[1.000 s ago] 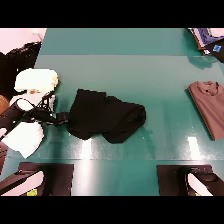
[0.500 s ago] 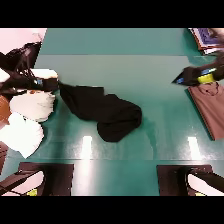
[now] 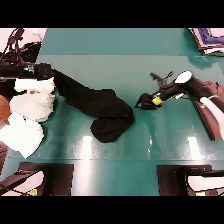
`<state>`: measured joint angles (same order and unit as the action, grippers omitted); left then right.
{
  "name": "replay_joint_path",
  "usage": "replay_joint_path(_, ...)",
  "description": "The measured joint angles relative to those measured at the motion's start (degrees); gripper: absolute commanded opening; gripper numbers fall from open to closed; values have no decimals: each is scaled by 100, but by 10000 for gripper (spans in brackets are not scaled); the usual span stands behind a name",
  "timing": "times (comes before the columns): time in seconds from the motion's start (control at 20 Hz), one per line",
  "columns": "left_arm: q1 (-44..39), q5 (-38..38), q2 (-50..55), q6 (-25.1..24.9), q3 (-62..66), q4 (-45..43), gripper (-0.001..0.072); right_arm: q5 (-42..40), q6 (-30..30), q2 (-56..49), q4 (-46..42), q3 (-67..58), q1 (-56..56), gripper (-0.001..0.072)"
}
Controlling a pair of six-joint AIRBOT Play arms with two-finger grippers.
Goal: Fold the shirts.
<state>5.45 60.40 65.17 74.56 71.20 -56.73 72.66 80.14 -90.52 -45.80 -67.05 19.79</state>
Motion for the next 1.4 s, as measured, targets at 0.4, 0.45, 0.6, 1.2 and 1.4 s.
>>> replay_joint_path(0.4,0,81,0,0,28,-11,27,-619,-431,-634,813,92,531,16)
replay_joint_path(0.45,0,90,0,0,28,-9,27,-713,-448,-586,800,94,546,16)
replay_joint_path(0.6,0,127,-11,0,76,-9,26,-977,-490,-192,621,96,514,14)
replay_joint_path(1.2,0,50,-870,0,2859,271,26,-979,-116,2769,-1049,-1362,-603,14)
replay_joint_path(1.4,0,33,-1207,0,3950,387,26,-833,35,3440,-1582,-2411,-678,14)
